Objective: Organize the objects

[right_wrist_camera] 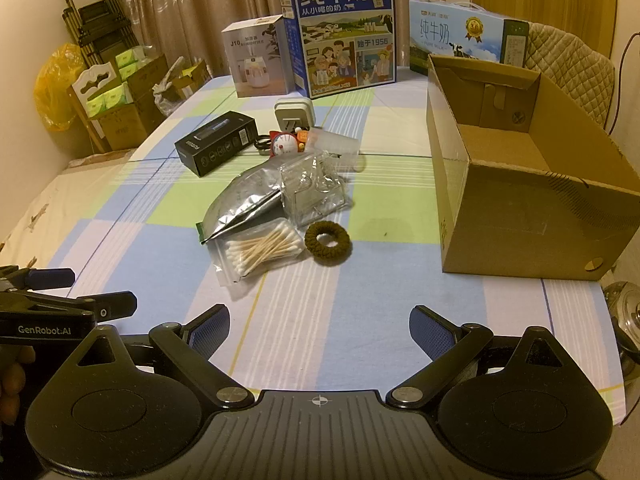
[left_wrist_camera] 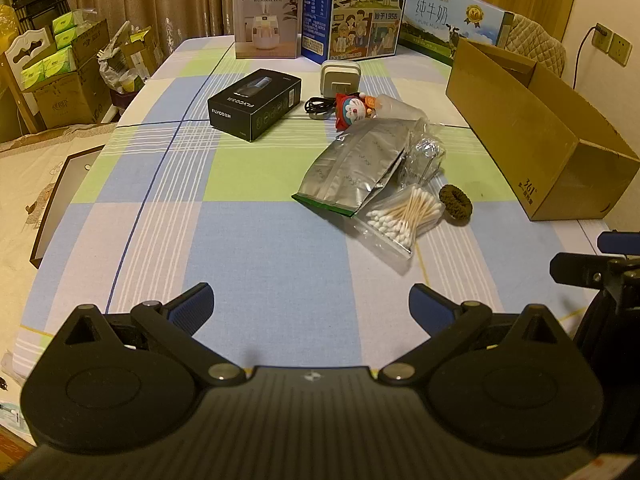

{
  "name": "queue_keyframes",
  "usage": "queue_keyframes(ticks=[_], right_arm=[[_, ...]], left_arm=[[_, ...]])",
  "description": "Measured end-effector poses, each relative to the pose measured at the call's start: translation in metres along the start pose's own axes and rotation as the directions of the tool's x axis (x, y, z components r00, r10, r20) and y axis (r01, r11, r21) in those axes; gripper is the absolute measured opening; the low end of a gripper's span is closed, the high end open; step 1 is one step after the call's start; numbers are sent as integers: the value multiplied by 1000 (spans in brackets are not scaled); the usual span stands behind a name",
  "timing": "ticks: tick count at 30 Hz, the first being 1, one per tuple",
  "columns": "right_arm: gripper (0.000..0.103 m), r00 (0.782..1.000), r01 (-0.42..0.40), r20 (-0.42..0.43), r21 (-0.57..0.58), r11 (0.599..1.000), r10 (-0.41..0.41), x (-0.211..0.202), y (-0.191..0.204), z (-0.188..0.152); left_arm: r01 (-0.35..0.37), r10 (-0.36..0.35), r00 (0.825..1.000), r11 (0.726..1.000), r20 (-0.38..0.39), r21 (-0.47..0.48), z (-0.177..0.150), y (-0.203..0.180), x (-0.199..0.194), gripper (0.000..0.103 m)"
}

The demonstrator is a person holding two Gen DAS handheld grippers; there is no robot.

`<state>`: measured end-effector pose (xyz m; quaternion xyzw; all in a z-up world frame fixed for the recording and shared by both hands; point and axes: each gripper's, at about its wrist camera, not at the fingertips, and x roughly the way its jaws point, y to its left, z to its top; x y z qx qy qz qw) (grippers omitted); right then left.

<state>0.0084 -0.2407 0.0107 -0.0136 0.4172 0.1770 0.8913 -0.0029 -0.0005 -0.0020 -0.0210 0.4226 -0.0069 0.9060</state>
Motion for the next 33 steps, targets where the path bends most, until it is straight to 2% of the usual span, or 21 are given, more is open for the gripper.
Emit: queue_keyframes(ticks=[33], right_arm=[[95, 1000, -5, 0, 4, 1000, 5, -1, -4, -1]], left_arm=[[-9, 9, 1000, 1000, -13, 16, -1, -1, 0, 102]])
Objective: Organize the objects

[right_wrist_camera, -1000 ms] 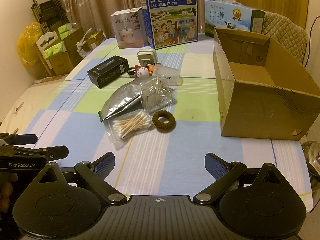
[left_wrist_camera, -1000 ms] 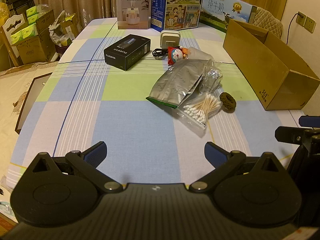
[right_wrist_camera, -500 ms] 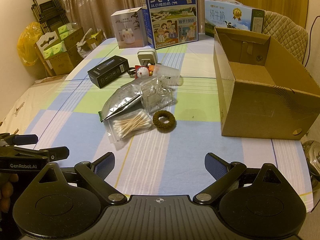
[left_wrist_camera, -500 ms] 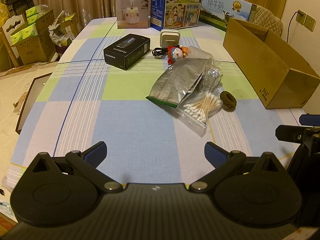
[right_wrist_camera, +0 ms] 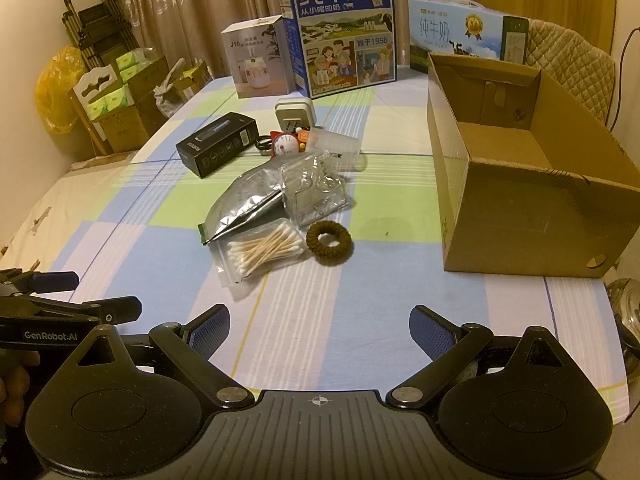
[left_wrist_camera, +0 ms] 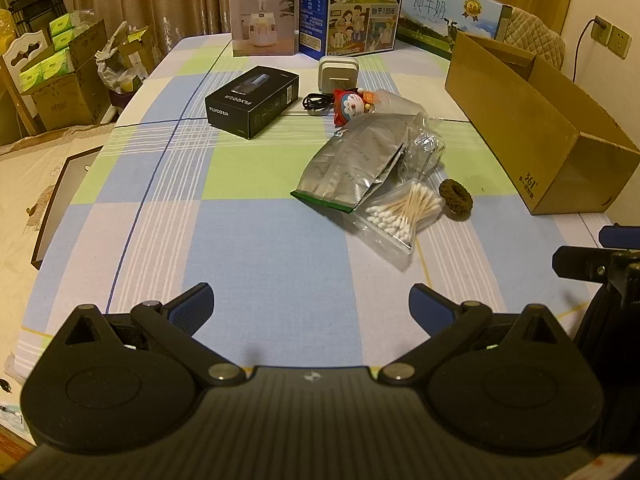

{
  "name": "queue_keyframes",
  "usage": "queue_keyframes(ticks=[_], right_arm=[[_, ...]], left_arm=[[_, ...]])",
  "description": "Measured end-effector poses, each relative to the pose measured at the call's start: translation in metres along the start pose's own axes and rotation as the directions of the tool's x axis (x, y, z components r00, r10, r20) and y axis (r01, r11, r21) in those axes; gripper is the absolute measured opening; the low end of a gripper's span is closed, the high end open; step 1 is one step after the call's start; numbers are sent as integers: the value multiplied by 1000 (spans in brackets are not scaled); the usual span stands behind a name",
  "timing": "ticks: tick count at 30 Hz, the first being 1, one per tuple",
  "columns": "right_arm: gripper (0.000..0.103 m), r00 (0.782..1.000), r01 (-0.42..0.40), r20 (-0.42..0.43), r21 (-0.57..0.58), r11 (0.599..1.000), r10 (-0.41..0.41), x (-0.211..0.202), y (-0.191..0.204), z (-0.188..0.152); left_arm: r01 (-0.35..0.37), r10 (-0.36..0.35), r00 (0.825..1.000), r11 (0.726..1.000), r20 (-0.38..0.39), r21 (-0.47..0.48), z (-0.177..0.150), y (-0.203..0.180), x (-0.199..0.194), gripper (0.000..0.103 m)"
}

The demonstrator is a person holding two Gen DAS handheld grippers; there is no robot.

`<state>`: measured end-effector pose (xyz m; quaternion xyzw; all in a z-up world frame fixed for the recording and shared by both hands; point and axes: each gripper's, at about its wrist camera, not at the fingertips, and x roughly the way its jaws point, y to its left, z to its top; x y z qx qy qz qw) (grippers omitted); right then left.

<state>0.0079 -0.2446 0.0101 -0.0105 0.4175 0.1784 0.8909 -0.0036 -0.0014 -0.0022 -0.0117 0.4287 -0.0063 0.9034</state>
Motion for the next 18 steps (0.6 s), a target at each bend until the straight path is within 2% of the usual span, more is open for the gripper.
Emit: queue_keyframes(ticks=[13, 18], right_arm=[[95, 1000, -2, 1, 4, 1000, 2, 2, -1, -2], [95, 1000, -9, 10, -13, 1000, 9, -6, 0, 2]], left_arm=[[10, -10, 1000, 1000, 3, -12, 3, 0, -3, 102], [12, -12, 1000, 999, 15, 32, 11, -3, -11, 102]])
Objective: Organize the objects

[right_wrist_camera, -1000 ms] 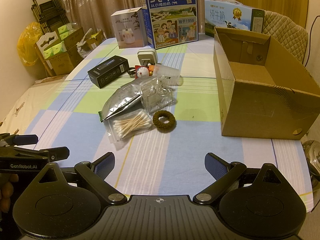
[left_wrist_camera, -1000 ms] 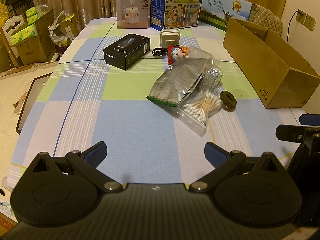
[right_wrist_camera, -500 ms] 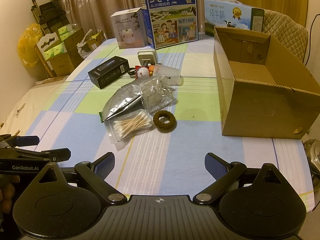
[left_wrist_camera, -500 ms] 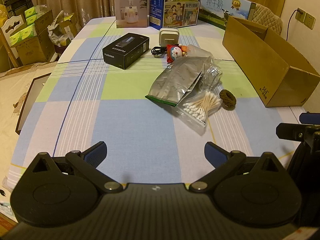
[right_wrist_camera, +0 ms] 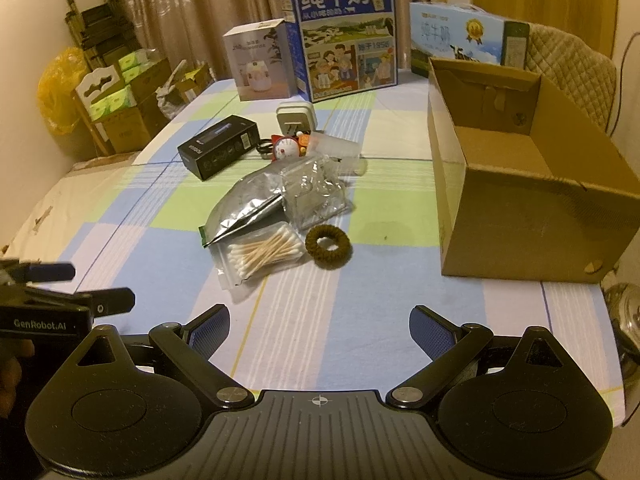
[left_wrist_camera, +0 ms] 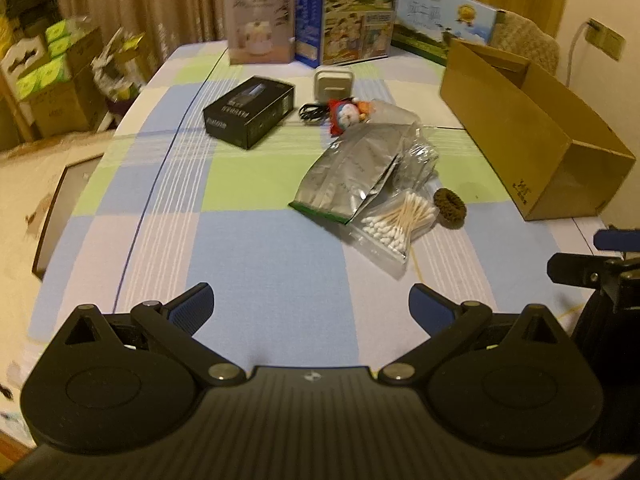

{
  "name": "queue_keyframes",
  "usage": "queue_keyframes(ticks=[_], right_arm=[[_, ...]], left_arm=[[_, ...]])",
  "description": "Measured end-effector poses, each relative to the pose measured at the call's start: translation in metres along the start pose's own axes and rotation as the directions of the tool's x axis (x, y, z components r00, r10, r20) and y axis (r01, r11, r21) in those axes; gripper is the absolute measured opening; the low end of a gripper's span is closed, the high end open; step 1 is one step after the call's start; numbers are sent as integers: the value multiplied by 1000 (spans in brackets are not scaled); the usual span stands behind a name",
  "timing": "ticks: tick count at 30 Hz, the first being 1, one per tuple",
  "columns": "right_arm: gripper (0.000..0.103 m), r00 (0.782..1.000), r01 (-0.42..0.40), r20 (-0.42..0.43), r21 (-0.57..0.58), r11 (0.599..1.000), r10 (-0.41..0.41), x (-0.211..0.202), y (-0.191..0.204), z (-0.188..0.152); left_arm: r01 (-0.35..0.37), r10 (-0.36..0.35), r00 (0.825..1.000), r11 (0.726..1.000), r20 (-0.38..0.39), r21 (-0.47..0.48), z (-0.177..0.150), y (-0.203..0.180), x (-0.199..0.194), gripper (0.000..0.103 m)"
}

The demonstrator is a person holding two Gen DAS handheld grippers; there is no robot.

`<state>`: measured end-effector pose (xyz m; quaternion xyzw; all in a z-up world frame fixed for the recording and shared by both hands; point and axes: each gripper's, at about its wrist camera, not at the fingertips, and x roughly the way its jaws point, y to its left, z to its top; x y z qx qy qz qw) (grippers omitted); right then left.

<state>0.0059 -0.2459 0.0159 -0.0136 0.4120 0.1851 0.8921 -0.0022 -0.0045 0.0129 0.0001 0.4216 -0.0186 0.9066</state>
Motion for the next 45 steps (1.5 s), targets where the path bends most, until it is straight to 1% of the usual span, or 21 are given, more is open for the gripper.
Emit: queue_keyframes(ticks=[4, 6, 7, 8, 10, 13, 14, 17, 18, 19, 22, 23, 29, 30, 33, 34, 35, 36, 38, 40, 45], right_arm=[[95, 1000, -9, 16, -6, 1000, 9, -2, -5, 3], [95, 1000, -10, 14, -5, 1000, 10, 1, -7, 4], [92, 1000, -12, 12, -8, 1000, 12, 3, -8, 4], [84, 1000, -15, 10, -11, 1000, 16, 4, -9, 4], [77, 1000, -20, 0, -14, 1000, 20, 9, -12, 4], [72, 1000, -23, -5, -4, 1000, 23, 17, -20, 4], [68, 1000, -24, -7, -4, 1000, 24, 19, -23, 5], [61, 999, -33, -22, -5, 999, 33, 31, -30, 8], [60, 999, -41, -28, -8, 999, 41, 36, -32, 10], [57, 998, -48, -30, -14, 999, 48, 40, -34, 11], [52, 997, -64, -44, -29, 998, 62, 54, -37, 16], [50, 997, -66, -51, -30, 997, 65, 59, -39, 17], [49, 994, -82, -82, -42, 996, 78, 88, -46, 24], [49, 993, -85, -83, -38, 996, 82, 93, -48, 26], [49, 993, -94, -71, -43, 995, 91, 104, -49, 31], [49, 993, -97, -71, -45, 994, 93, 110, -49, 34], [49, 992, -107, -74, -46, 993, 103, 114, -48, 36], [49, 990, -120, -75, -49, 992, 116, 118, -48, 37], [49, 989, -136, -75, -57, 989, 131, 127, -46, 40], [49, 988, -139, -73, -56, 989, 135, 135, -46, 42], [49, 987, -137, -90, -64, 989, 131, 155, -45, 45]], left_arm=[[41, -42, 999, 996, 11, 77, 10, -8, -5, 102], [74, -77, 997, 988, 17, 134, 16, -15, -3, 102], [86, -90, 996, 983, 18, 159, 18, -18, -2, 102], [98, -103, 995, 977, 16, 188, 21, -22, 2, 101], [119, -125, 992, 962, 10, 245, 27, -30, 10, 92], [155, -164, 987, 932, -2, 329, 34, -41, 25, 90], [169, -179, 984, 919, -5, 357, 35, -44, 30, 86], [200, -210, 977, 865, -29, 460, 40, -56, 46, 76], [218, -229, 973, 846, -39, 487, 41, -59, 51, 74], [232, -242, 969, 829, -48, 509, 42, -61, 57, 74], [261, -262, 962, 798, -77, 542, 47, -67, 76, 74], [269, -266, 960, 793, -86, 547, 49, -68, 83, 74], [302, -253, 953, 750, -166, 588, 56, -74, 125, 73], [309, -251, 951, 748, -182, 587, 57, -73, 132, 71], [337, -259, 942, 746, -215, 575, 58, -71, 143, 71], [336, -254, 942, 750, -220, 570, 58, -70, 146, 71], [331, -247, 943, 759, -223, 561, 59, -69, 149, 67], [327, -241, 944, 770, -225, 548, 60, -67, 151, 54], [326, -237, 943, 800, -235, 504, 61, -59, 155, 39], [346, -256, 935, 817, -246, 462, 62, -54, 156, 37], [343, -257, 936, 817, -240, 464, 59, -53, 155, 38]])
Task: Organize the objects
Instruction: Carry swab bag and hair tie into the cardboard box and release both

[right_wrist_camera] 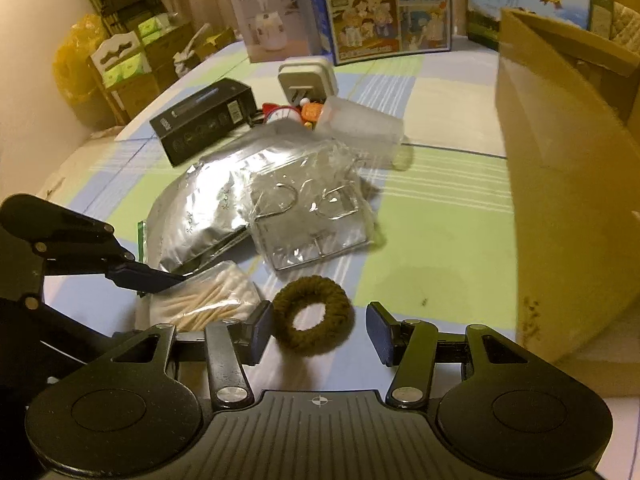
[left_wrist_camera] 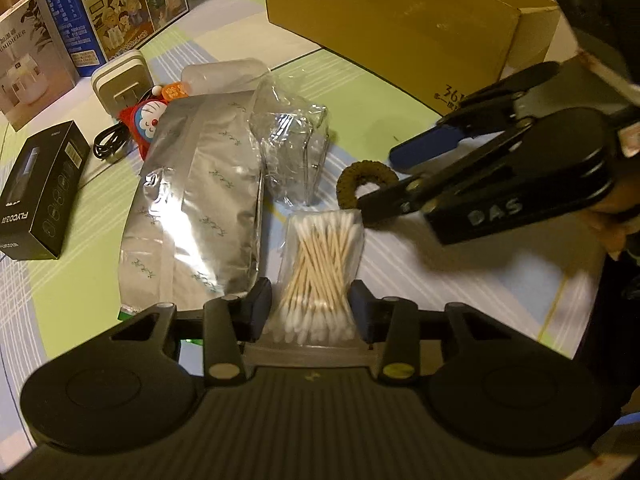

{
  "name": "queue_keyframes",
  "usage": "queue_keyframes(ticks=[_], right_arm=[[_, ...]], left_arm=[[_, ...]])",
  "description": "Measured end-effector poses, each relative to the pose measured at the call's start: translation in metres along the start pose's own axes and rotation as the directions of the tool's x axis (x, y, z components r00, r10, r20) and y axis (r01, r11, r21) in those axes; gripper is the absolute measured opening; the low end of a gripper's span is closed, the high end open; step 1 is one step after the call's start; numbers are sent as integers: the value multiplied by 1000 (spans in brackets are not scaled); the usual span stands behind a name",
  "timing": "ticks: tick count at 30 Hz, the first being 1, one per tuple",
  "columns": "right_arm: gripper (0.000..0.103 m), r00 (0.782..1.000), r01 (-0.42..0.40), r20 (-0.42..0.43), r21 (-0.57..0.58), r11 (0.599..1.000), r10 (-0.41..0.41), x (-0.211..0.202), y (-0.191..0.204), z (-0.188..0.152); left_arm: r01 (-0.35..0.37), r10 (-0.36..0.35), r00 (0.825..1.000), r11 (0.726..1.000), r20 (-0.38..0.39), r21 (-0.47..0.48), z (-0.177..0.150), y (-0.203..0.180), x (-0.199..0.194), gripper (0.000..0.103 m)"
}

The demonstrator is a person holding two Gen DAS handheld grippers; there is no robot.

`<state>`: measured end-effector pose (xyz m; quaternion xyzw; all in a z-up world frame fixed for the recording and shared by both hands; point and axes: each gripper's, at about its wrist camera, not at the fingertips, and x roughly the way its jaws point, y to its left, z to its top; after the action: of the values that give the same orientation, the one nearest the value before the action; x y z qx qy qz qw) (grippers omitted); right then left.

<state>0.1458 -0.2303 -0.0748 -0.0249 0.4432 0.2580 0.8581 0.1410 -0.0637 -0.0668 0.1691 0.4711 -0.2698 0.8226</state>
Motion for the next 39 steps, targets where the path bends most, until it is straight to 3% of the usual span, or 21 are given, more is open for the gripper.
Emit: queue_keyframes(ticks=[3, 5, 7, 10, 12, 15, 20, 24, 29, 34, 36, 39], right_arm=[[43, 1000, 3, 0, -42, 999, -3, 4, 6, 0], [9, 1000, 2, 2, -76, 997, -2, 5, 11, -2], [9, 999, 40, 5, -110, 993, -40, 5, 15, -5], [9, 1000, 29, 8, -69, 997, -28, 1, 11, -7], [9, 999, 39, 23, -61, 997, -38, -5, 10, -7], [9, 998, 46, 47, -47, 998, -44, -20, 11, -5], [9, 994, 69, 85, -30, 997, -66, -53, 17, -5], [9, 982, 106, 161, -20, 994, -101, -98, 15, 3], [9, 946, 182, 266, 44, 982, -187, -161, -14, 23], [9, 901, 296, 286, 146, 944, -327, -206, -65, 33], [9, 895, 316, 272, 175, 932, -354, -212, -85, 32], [9, 904, 308, 235, 220, 926, -356, -214, -112, 30]], left_arm=[[-22, 22, 1000, 1000, 7, -2, 1, -2, 2, 45], [-30, 30, 1000, 1000, 8, -10, 1, -5, 3, 45], [-32, 32, 999, 999, 13, -25, 2, -6, 4, 45], [-43, 44, 999, 997, 9, -59, 2, -6, 4, 43], [-41, 41, 999, 996, 7, -83, 1, -6, 2, 30], [-55, 55, 998, 993, 2, -108, 0, -8, -3, 23], [-61, 61, 998, 985, 0, -160, -3, -13, -20, 21], [-55, 66, 997, 975, 45, -216, 8, -20, -51, 21], [-12, 46, 989, 971, 138, -237, 53, -40, -89, 21], [60, -6, 972, 973, 234, -224, 115, -73, -110, 21], [78, -22, 967, 974, 255, -211, 138, -86, -110, 21], [109, -51, 962, 972, 269, -209, 169, -102, -99, 21]])
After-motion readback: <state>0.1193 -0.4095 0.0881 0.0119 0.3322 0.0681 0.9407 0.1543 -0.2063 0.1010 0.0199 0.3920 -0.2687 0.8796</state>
